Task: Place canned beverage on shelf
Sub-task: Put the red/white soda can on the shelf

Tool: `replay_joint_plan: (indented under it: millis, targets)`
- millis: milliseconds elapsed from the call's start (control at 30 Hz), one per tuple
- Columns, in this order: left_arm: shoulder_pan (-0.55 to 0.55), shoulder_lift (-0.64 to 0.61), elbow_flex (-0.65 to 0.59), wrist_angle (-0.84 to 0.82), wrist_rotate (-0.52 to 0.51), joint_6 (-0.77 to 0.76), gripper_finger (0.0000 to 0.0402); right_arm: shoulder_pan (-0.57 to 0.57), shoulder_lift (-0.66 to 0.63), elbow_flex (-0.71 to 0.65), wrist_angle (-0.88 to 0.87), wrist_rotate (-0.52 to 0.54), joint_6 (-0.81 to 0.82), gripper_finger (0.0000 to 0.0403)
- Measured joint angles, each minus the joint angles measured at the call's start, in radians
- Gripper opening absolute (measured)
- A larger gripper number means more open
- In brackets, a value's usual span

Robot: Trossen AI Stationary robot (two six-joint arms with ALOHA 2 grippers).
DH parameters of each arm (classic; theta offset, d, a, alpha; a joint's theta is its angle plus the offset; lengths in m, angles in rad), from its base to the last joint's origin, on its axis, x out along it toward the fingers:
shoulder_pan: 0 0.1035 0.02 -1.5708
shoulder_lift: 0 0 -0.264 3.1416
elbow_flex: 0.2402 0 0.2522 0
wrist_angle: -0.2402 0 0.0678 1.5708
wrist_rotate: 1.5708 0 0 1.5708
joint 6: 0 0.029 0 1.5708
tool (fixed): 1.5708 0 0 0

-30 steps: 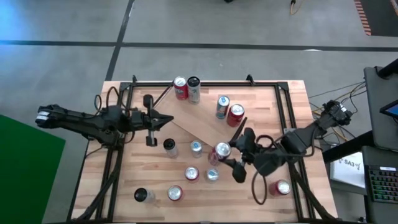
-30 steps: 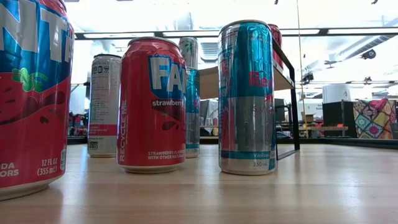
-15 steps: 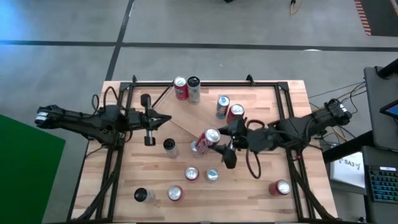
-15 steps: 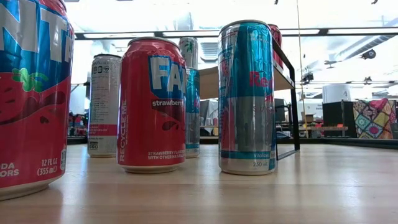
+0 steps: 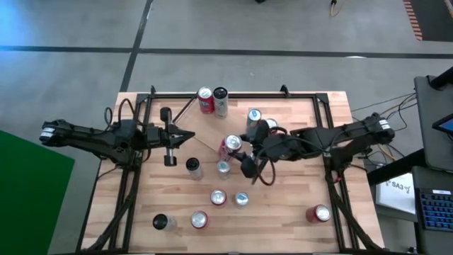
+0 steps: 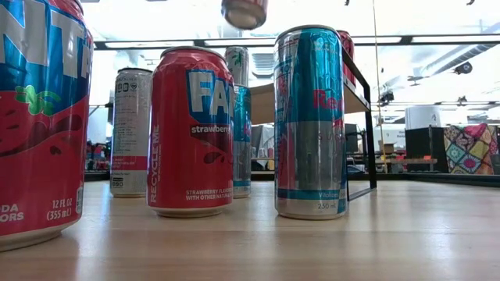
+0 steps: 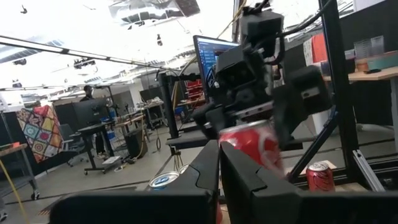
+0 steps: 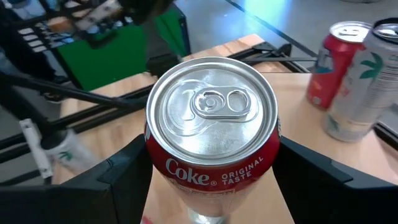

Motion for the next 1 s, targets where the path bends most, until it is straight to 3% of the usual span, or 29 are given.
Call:
replay_joint_plan:
  millis: [1000]
  targets:
    - [0.0, 0.0, 0.0, -0.037, 0.0, -0.019, 0.0, -0.147, 0.167, 0.055, -0.038, -0.01, -0.135, 0.0279]
